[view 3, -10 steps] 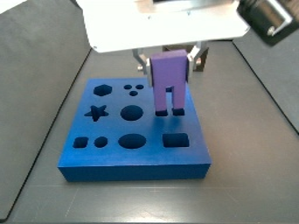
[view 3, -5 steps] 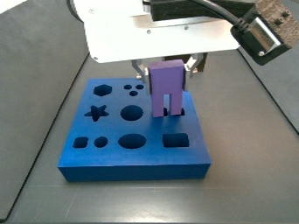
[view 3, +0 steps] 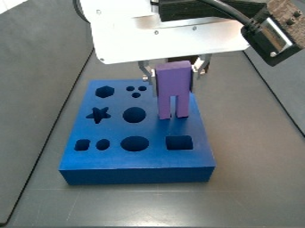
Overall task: Pick up the double-square object. Move up. Place the double-square object on the fixture. Regrasp the double-square object. Rotate the double-square object. Move to above the board. Insert the double-square object.
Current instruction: Insert the double-square object.
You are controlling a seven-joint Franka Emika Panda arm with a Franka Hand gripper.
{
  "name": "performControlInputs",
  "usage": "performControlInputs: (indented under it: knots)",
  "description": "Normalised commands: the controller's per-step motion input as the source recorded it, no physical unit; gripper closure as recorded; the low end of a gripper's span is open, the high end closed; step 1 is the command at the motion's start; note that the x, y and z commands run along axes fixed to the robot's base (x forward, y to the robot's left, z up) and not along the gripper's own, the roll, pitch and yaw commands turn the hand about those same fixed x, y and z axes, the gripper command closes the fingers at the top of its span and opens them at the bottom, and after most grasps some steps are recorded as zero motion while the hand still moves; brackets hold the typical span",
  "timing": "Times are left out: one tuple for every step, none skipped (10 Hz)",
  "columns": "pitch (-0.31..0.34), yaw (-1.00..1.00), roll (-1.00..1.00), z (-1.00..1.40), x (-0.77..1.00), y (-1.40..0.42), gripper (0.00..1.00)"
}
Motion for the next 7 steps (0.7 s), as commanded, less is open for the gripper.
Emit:
performControlInputs:
  knots:
    - [0.0,0.0,0.01,-0.09,-0.07,0.06,1.0]
    - [0.0,0.0,0.07,-0.17,0.0,0.01,1.0]
    - [0.0,-0.03,0.05,-0.24,0.16,0.0,1.0]
    - [-0.017,-0.05,0.08,-0.26,0.18,0.0,1.0]
    - [-0.011,-0.01,0.04,-0.23,0.18,0.0,1.0]
    - [-0.02,-0.03,0.06,-0.23,0.22,0.0,1.0]
    - [0.0,0.0,0.05,-0.18,0.15,0.0,1.0]
